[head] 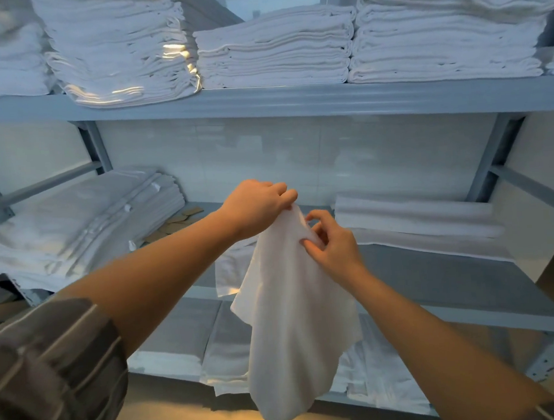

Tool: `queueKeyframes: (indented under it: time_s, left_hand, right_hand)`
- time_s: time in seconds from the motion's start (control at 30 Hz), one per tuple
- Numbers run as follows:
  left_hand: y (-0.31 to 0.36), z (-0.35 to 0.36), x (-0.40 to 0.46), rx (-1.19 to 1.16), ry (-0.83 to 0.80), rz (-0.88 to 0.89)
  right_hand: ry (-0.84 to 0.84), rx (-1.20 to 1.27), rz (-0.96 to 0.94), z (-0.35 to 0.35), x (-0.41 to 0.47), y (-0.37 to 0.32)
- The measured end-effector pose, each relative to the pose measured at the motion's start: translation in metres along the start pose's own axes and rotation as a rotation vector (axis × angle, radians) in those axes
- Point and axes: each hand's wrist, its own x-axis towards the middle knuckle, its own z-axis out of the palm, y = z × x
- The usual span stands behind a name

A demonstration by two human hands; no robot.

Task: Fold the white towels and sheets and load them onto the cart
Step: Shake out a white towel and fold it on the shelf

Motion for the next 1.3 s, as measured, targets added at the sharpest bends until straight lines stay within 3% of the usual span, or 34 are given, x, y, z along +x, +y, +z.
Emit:
queueKeyframes:
  time_s: [0.23, 0.4, 0.73, 0.97, 1.3]
  left_hand:
    - [-0.002, -0.001, 0.009, 0.157, 0.02, 0.093]
    - [-0.006, -0.004, 0.015, 0.188, 0.024, 0.077]
    - [-0.062, -0.013, 0.023, 0.139, -0.012, -0.226]
    - [-0.099, -0.02, 0.022, 0.128, 0.065, -0.349]
    - [-0.146, -0.005, -0.029, 0.171, 0.013, -0.549]
  right_hand:
    - [0.034, -0.11, -0.076, 0.003, -0.001, 0.003]
    - [-0.136, -0.288, -0.031, -0.002, 0.0, 0.012]
    - [-0.307, -0.293, 0.244, 0.01, -0.039, 0.065]
    - [-0.395, -0.347, 0.473, 0.034, -0.077, 0.102]
    - [-0.484, -0.354, 0.398, 0.026, -0.073, 0.11]
